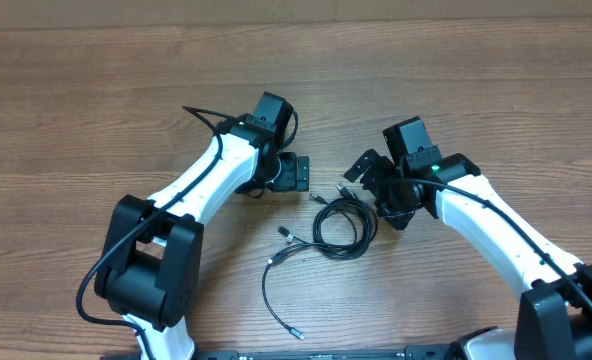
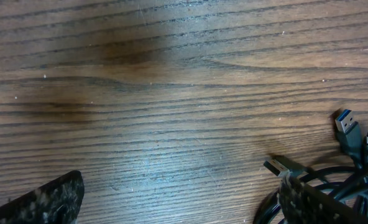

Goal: Untangle cables

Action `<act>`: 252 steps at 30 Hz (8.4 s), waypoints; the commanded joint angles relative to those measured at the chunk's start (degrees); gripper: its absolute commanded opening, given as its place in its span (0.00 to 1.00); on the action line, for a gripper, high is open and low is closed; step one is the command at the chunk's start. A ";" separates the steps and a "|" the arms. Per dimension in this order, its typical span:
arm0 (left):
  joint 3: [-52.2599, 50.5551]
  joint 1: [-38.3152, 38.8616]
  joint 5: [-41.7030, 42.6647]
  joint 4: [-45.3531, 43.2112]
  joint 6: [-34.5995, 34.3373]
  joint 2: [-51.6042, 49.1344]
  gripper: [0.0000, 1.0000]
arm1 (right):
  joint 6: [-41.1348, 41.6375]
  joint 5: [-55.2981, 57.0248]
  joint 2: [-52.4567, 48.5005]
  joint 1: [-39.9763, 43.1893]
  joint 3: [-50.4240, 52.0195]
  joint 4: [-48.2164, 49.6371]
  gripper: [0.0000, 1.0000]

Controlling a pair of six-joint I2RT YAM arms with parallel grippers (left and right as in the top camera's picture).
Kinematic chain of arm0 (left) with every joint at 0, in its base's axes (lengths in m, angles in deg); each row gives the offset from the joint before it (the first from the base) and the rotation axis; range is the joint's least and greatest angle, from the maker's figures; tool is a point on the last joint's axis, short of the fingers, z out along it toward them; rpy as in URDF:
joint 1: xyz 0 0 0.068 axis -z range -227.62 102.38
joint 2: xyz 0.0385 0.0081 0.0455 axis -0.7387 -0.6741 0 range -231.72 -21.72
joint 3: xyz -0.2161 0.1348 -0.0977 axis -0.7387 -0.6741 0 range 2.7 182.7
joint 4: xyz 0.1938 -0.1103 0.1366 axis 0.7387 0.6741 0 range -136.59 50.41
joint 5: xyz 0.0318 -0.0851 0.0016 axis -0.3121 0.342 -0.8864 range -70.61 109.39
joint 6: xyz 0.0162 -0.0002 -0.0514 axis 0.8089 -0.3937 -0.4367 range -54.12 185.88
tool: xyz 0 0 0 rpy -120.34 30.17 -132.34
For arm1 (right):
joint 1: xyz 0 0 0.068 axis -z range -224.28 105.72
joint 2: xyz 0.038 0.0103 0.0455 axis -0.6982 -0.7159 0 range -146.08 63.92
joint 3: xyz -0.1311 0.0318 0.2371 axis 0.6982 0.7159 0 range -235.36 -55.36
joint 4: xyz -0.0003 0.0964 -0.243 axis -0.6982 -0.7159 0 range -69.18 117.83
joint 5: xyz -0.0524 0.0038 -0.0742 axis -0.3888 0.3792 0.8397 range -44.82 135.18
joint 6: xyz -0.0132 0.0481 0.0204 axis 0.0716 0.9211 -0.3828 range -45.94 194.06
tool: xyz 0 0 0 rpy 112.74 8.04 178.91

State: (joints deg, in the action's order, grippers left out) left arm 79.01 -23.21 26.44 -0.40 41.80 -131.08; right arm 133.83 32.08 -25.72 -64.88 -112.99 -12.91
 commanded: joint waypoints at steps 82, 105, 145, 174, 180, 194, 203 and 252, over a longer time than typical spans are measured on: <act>-11.23 2.80 1.25 -3.39 10.36 -0.04 0.04 | -31.34 4.46 0.04 21.90 0.24 -9.94 1.00; -11.23 -9.55 23.17 5.14 22.45 -0.04 0.05 | -31.36 -11.41 0.04 21.90 0.24 -18.53 1.00; -11.26 -1.18 23.43 -1.27 20.63 -0.04 0.04 | -38.69 -11.39 0.04 17.66 0.31 -26.62 0.85; -11.26 -1.18 23.69 -2.10 21.90 -0.04 0.04 | -38.86 -7.96 0.04 7.48 0.31 -24.24 0.80; -11.26 -1.29 32.04 -1.90 27.87 -0.04 0.04 | -38.86 -7.98 0.04 7.48 0.31 -24.28 0.81; -11.23 -7.08 43.71 -1.25 32.57 -0.04 0.04 | -38.86 -8.04 0.04 7.48 0.31 -24.24 0.81; -11.23 -10.27 44.41 -1.18 33.14 -0.04 0.04 | -38.84 -10.21 0.04 7.43 0.31 -22.77 0.81; -11.23 -10.91 67.91 2.47 39.74 -0.04 0.04 | -43.78 -12.46 0.04 -1.95 0.31 -18.03 1.00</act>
State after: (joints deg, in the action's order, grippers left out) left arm 67.97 -33.53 94.18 1.63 80.03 -130.71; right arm 90.44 19.93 -25.72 -66.50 -112.94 -31.29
